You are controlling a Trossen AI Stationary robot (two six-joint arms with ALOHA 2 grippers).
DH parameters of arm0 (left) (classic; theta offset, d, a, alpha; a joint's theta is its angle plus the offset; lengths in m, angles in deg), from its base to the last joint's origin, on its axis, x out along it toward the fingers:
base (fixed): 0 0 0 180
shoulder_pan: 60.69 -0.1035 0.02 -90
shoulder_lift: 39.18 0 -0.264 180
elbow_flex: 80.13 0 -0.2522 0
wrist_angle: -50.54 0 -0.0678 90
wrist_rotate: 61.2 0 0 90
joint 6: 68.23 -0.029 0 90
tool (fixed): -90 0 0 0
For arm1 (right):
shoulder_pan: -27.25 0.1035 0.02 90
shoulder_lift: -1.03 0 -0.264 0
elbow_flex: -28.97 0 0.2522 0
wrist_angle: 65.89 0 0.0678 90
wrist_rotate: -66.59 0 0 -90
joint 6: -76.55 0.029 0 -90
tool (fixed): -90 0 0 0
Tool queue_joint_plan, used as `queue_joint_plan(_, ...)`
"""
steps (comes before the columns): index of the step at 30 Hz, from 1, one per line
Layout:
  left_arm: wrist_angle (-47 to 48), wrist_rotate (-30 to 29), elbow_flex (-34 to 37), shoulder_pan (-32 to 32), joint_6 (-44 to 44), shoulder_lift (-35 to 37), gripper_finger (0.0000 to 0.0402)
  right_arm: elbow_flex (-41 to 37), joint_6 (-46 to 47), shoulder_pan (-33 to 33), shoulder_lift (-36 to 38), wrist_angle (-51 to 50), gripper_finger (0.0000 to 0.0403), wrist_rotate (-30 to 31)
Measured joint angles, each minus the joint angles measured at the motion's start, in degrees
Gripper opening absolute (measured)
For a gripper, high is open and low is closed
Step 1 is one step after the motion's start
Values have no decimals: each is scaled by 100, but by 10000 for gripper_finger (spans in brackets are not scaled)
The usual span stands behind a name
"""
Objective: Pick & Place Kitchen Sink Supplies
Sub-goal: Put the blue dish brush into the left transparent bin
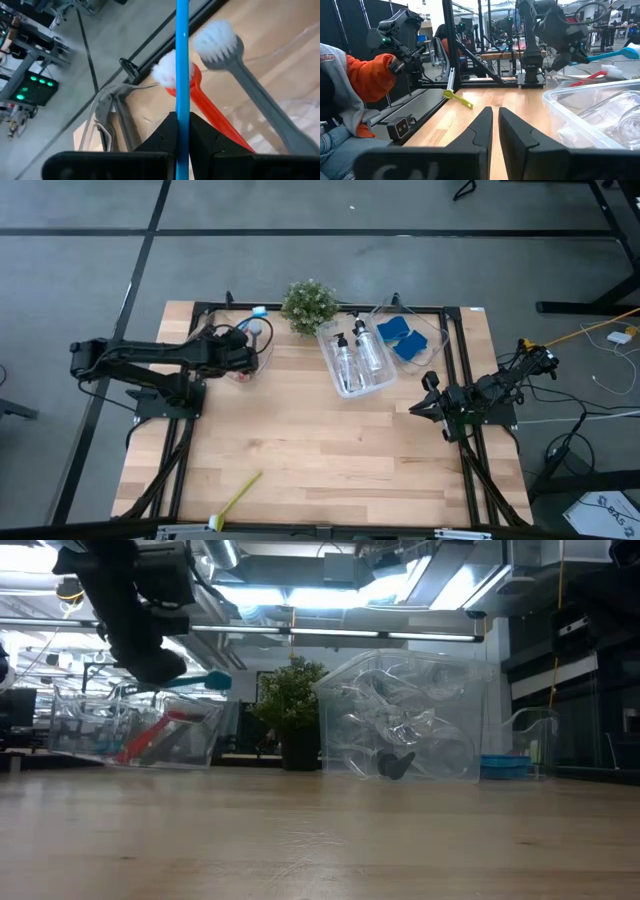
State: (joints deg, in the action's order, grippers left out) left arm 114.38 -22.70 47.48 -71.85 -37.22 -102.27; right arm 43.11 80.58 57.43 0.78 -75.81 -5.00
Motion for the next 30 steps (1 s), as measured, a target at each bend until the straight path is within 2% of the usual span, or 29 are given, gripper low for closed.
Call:
queue_joint_plan(7,5,255,0,2,404,374,18,2,0,2,0,2,32,-2)
queue_joint_plan(14,214,64,-4,-138,652,709,18,2,1,1,0,0,32,-1)
queue_joint_plan(23,665,79,-4,-431,969,634,18,1,1,0,1,1,32,-1)
queue_joint_plan(25,417,64,20,-307,842,619,18,1,2,1,0,2,32,-1)
queue_joint_plan(30,-1018,365,254,215,-198,897,18,2,2,0,2,0,32,0)
